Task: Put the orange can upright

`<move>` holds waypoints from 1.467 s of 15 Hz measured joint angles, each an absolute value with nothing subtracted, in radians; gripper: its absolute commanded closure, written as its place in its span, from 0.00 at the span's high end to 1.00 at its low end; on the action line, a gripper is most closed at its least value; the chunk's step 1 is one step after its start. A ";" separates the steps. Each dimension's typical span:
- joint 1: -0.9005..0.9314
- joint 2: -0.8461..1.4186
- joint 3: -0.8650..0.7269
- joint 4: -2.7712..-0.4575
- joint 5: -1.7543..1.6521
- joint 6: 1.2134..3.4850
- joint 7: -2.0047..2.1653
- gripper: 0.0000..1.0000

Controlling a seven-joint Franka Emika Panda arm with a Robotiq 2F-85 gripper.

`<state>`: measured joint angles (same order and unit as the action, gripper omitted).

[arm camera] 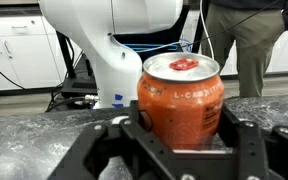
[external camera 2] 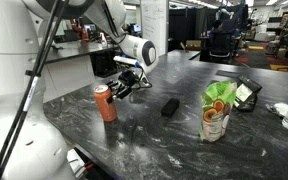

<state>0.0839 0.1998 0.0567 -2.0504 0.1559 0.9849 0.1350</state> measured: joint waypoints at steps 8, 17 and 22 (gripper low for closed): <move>0.094 0.186 0.057 -1.972 0.149 0.950 0.142 1.00; 0.148 0.080 0.097 -1.761 -0.022 0.975 0.182 1.00; 0.179 0.032 0.136 -1.730 -0.135 1.145 0.195 1.00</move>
<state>0.1793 0.0324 0.1358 -1.7295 -0.1350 1.1453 0.1954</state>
